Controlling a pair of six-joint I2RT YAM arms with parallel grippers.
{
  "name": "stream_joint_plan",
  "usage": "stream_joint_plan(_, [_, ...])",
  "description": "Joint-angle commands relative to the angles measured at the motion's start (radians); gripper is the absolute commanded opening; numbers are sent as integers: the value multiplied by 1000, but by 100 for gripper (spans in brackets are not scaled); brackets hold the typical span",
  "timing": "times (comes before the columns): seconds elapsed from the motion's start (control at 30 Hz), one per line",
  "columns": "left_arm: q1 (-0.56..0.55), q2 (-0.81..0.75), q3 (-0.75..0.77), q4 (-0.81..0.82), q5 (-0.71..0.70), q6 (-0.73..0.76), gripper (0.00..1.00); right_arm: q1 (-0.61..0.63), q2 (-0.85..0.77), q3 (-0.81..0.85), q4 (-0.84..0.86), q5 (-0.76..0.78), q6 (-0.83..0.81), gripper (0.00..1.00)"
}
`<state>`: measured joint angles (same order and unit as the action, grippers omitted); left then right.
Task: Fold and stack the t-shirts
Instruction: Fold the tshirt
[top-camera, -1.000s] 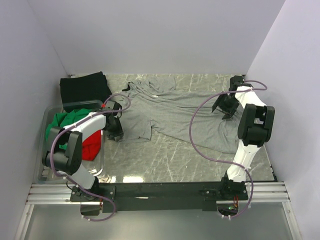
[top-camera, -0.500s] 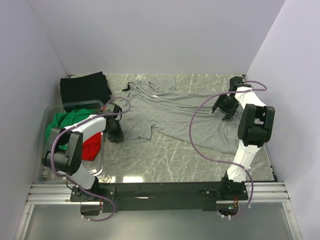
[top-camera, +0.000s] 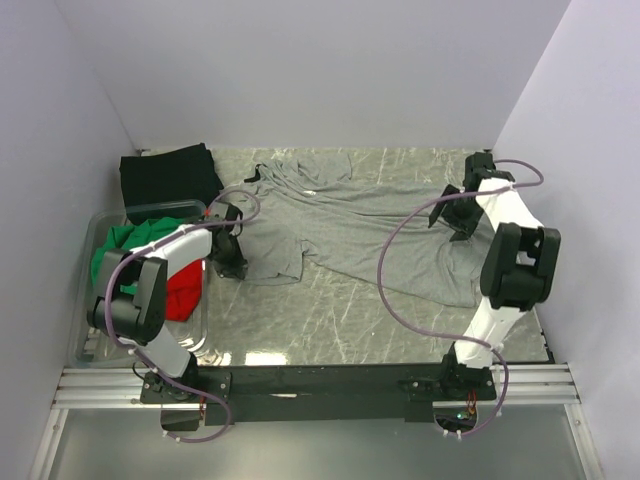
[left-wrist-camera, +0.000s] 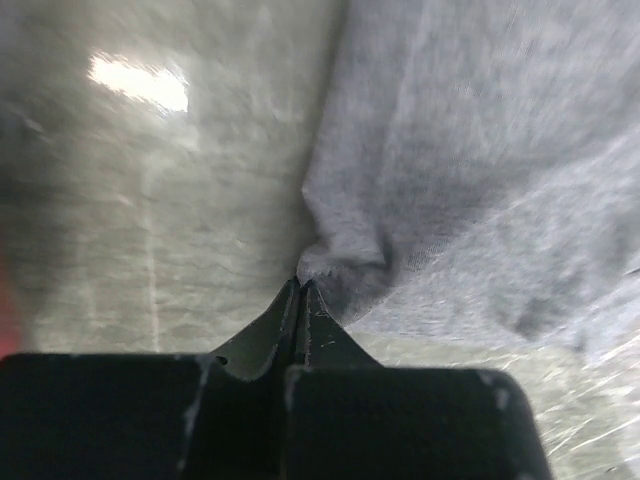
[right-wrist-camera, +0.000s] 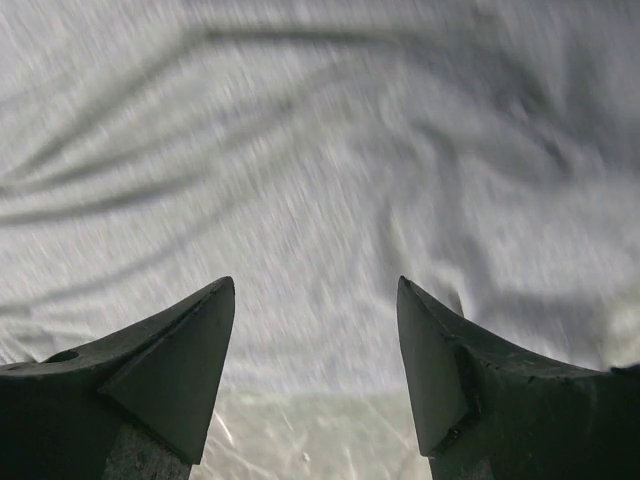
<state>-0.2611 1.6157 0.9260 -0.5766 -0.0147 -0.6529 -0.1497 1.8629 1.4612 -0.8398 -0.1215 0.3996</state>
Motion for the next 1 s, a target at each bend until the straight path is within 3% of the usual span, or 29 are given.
stream_joint_plan(0.0, [26, -26, 71, 0, -34, -25, 0, -17, -131, -92, -41, 46, -22, 73])
stream_joint_plan(0.4, [132, -142, 92, -20, -18, -10, 0, -152, -392, -452, -123, 120, 16, 69])
stream_joint_plan(0.57, [172, -135, 126, -17, 1, 12, 0, -194, -413, -509, -177, 186, 19, 58])
stream_joint_plan(0.97, [203, -131, 166, -11, 59, 27, 0, -287, -392, -556, -159, 218, 53, 50])
